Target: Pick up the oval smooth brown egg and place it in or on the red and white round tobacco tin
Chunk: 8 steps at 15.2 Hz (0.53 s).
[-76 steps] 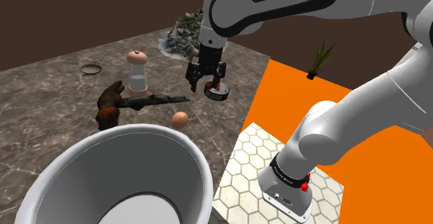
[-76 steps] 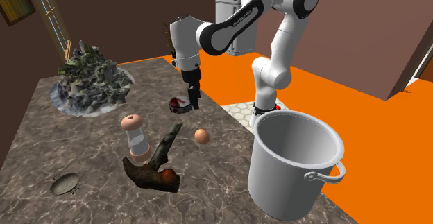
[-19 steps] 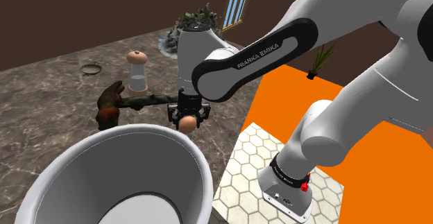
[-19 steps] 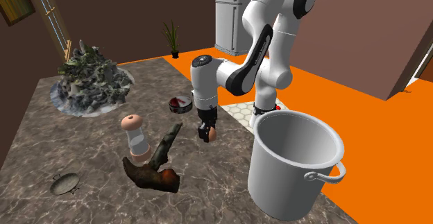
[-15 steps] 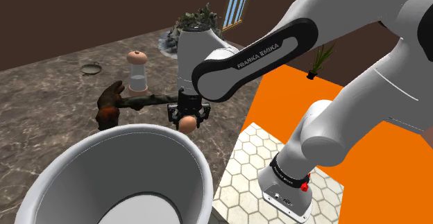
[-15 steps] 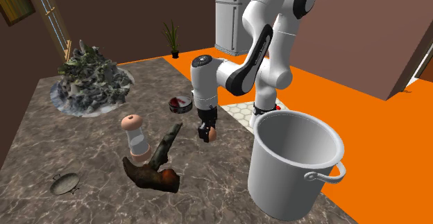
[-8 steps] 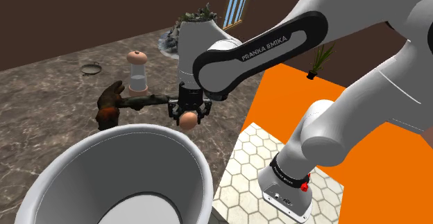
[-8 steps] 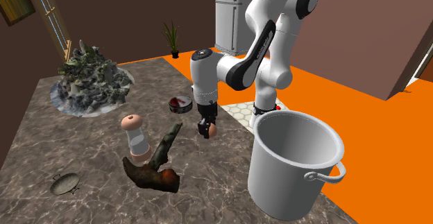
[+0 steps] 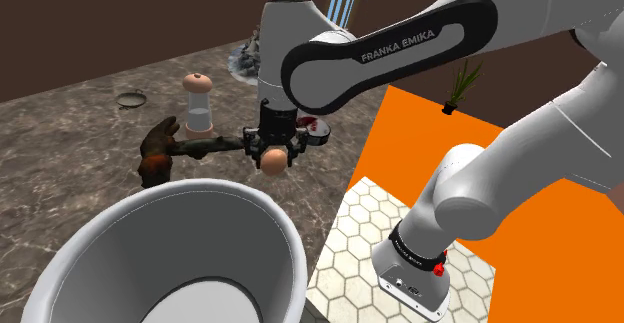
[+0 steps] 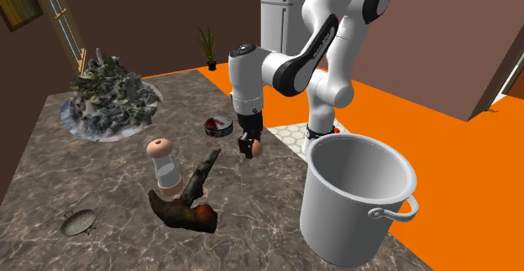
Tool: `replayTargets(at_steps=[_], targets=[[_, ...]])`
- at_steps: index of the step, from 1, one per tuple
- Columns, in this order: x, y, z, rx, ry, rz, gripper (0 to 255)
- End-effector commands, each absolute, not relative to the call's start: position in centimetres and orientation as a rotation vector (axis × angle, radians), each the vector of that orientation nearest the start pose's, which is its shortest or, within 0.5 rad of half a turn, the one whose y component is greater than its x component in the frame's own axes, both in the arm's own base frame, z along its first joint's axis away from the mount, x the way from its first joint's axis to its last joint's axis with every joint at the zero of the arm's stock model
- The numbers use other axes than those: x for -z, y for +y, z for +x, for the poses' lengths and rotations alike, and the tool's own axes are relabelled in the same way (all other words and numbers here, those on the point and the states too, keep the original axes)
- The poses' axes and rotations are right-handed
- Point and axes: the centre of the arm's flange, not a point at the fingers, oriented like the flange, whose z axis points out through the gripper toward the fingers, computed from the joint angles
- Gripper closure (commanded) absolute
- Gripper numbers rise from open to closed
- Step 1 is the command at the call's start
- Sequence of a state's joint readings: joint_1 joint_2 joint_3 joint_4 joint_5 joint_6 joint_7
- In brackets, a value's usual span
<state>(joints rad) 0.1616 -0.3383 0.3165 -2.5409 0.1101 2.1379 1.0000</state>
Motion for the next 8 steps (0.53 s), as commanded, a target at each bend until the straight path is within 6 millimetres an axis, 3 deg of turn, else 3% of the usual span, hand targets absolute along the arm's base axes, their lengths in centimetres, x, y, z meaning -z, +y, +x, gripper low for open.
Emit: replayTargets(at_steps=[1, 7, 8], targets=[[-39.0, 19.3, 36.5, -0.078, 0.955, -3.056, 255], [-42.1, 19.3, 36.5, -0.078, 0.955, -3.056, 255], [-42.1, 18.0, 36.9, -0.078, 0.955, -3.056, 255]])
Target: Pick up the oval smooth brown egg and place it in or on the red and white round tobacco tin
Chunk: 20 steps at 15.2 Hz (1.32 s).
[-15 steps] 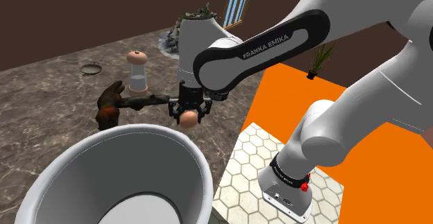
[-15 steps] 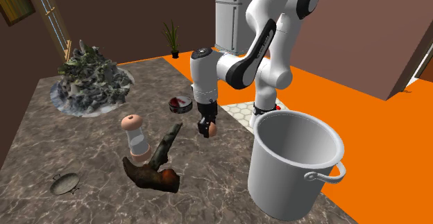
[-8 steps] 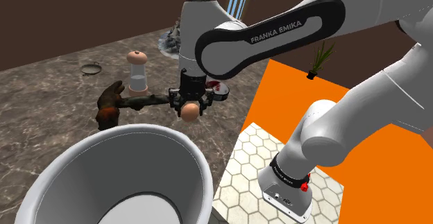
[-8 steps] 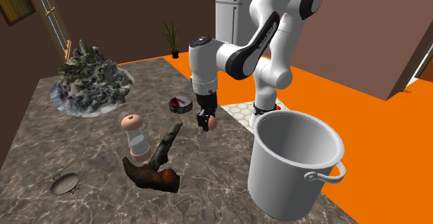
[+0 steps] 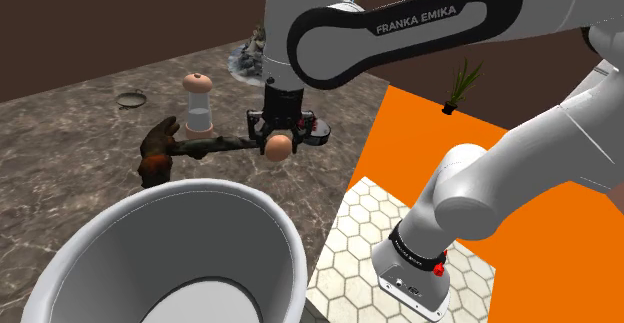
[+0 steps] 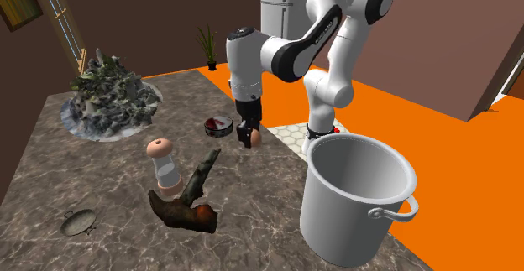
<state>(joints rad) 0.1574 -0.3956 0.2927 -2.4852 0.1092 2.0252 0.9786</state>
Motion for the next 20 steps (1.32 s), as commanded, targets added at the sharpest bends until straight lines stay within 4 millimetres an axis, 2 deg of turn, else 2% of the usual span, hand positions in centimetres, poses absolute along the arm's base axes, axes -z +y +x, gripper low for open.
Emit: replayTargets(at_steps=[1, 20], targets=[[-42.1, 16.8, 37.4, -0.078, 0.955, -3.056, 255], [-42.1, -6.9, 45.6, -0.078, 0.955, -3.056, 255]])
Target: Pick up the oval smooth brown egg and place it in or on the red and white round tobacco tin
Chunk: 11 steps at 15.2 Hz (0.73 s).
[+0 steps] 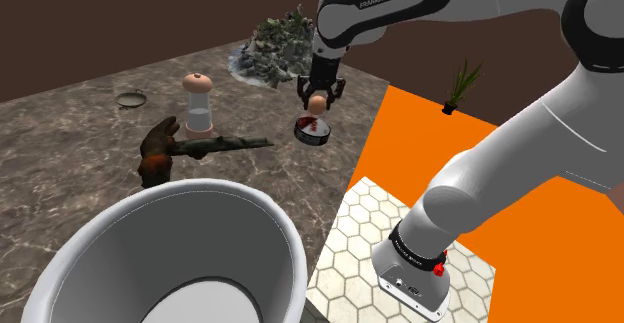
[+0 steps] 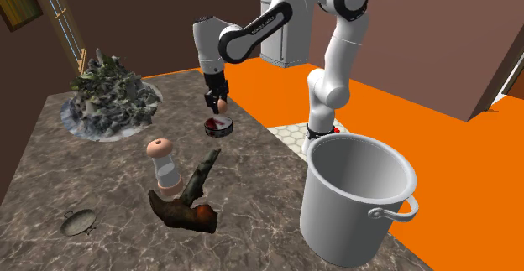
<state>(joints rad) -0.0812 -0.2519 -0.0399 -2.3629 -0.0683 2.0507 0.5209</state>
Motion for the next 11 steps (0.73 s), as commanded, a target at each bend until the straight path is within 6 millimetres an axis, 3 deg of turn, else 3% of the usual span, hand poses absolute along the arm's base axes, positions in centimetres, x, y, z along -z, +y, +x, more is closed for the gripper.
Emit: replayTargets(at_steps=[1, 2, 11], targets=[[-42.1, -8.2, 46.0, -0.078, 0.955, -3.056, 255], [-42.1, -9.7, 46.5, -0.078, 0.955, -3.056, 255], [-37.4, -9.7, 46.5, -0.078, 0.955, -3.056, 255]])
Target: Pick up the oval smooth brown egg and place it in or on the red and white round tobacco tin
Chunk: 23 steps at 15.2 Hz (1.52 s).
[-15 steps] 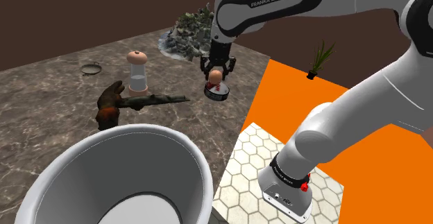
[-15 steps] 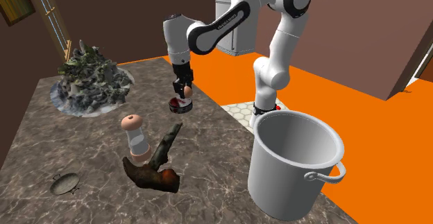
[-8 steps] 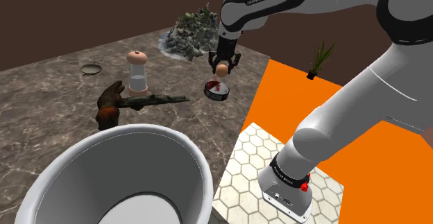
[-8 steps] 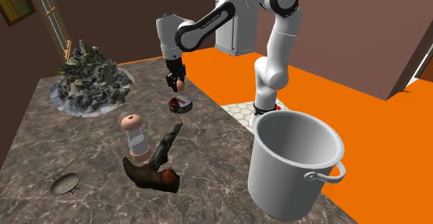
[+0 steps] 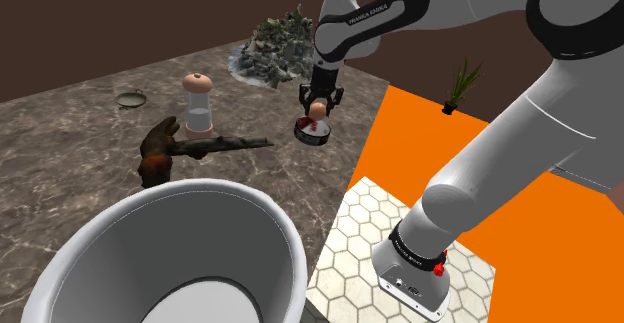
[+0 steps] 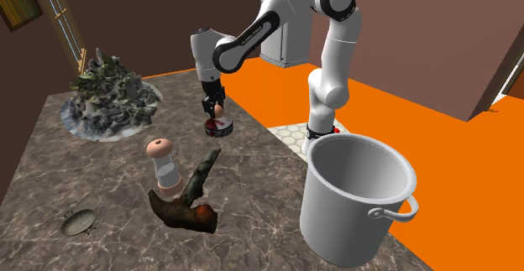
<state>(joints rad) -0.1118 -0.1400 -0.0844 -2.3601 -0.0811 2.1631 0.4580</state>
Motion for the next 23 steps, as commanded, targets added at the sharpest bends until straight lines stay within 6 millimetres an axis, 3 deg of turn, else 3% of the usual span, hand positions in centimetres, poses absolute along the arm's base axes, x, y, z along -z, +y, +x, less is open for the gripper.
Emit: replayTargets(at_steps=[1, 5, 12, 13, 18, 22, 23], targets=[[-36.9, -9.7, 46.5, -0.078, 0.955, -3.056, 255], [-35.1, -9.7, 46.5, -0.078, 0.955, -3.056, 255], [-35.1, -9.7, 46.5, -0.078, 0.955, -3.056, 255], [-35.1, -9.7, 46.5, -0.078, 0.955, -3.056, 0], [-35.1, -9.7, 46.5, -0.078, 0.955, -3.056, 0], [-40.1, -9.5, 46.8, -0.078, 0.955, -3.056, 0], [-40.1, -9.5, 46.8, -0.078, 0.955, -3.056, 0]])
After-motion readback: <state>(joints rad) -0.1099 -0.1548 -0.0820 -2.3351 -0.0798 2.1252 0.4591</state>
